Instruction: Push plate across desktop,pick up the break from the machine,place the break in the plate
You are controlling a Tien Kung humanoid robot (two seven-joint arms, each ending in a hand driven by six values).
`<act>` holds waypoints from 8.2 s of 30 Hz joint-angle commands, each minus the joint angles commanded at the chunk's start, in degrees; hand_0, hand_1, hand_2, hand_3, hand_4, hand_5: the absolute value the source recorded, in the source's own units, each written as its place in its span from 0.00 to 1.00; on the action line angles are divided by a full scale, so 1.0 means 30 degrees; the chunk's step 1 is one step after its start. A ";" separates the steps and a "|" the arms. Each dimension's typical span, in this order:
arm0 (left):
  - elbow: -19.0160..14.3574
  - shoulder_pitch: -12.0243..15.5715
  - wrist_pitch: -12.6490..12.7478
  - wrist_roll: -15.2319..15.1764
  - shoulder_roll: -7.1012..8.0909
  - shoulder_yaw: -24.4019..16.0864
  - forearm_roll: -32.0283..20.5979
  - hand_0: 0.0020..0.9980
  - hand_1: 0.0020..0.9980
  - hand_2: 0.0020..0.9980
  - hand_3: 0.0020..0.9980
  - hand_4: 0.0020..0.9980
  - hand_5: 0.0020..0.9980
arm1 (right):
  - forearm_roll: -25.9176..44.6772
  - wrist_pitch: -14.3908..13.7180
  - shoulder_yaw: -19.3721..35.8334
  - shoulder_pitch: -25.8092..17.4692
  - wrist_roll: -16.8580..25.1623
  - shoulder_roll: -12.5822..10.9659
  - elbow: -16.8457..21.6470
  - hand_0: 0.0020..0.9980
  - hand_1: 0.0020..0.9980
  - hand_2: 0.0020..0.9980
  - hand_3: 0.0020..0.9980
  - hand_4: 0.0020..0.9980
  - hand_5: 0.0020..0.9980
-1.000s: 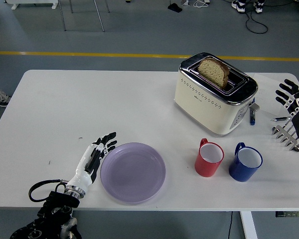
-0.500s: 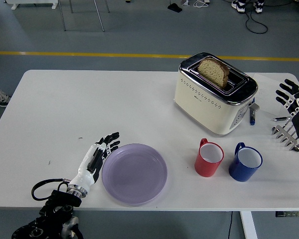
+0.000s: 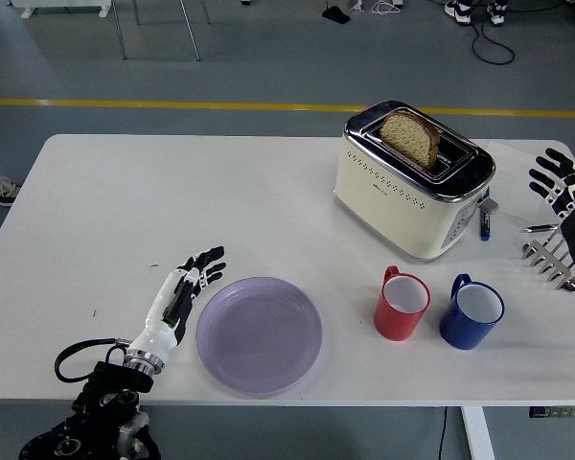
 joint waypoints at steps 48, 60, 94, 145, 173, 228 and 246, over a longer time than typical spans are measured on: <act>-0.7170 0.4603 0.1170 0.1157 0.0964 -0.7367 -0.0075 0.81 0.82 0.88 0.84 0.54 1.00 | -1.3780 -0.1134 -1.7020 1.8240 -0.6811 0.1380 -1.2565 0.91 0.85 0.88 0.89 0.85 0.42; -0.6964 0.4775 0.1311 0.1048 0.1068 -0.6654 -0.0190 0.81 0.82 0.88 0.83 0.54 1.00 | -1.3684 -0.1721 -1.8725 1.9032 -0.7004 0.2279 -1.6258 0.86 0.79 0.78 0.84 0.84 0.43; -0.6724 0.4604 0.1453 0.0842 0.1098 -0.6452 -0.0246 0.81 0.82 0.88 0.83 0.52 1.00 | -1.1628 -0.3507 -2.1666 1.9433 -0.7190 0.3280 -1.7601 0.28 0.39 0.45 0.52 0.51 0.20; -0.6746 0.4061 0.1461 0.1006 0.1226 -0.6918 0.0095 0.80 0.81 0.88 0.82 0.52 1.00 | -0.3195 0.1848 -2.2752 1.5764 -0.8109 -0.3694 0.2172 0.13 0.23 0.33 0.43 0.26 0.00; -0.6473 0.3550 0.1561 0.0995 0.0753 -0.6793 0.0075 0.80 0.81 0.87 0.82 0.52 1.00 | -0.0614 -0.2808 -2.5228 1.3351 -0.5328 0.0917 -0.3429 0.34 0.38 0.43 0.45 0.29 0.00; -0.6635 0.3840 0.1543 0.0962 0.0868 -0.7156 0.0101 0.80 0.81 0.88 0.81 0.52 1.00 | -0.7695 -0.5168 -2.3297 1.2303 0.1023 0.1712 -0.5788 0.88 0.83 0.94 0.92 0.59 0.27; -0.6662 0.4062 0.1619 0.0887 0.0976 -0.7054 0.0127 0.80 0.81 0.88 0.81 0.52 1.00 | -0.0781 -0.3157 -1.4122 0.7833 0.0499 -0.0941 0.4490 0.79 0.76 0.77 0.77 0.51 0.31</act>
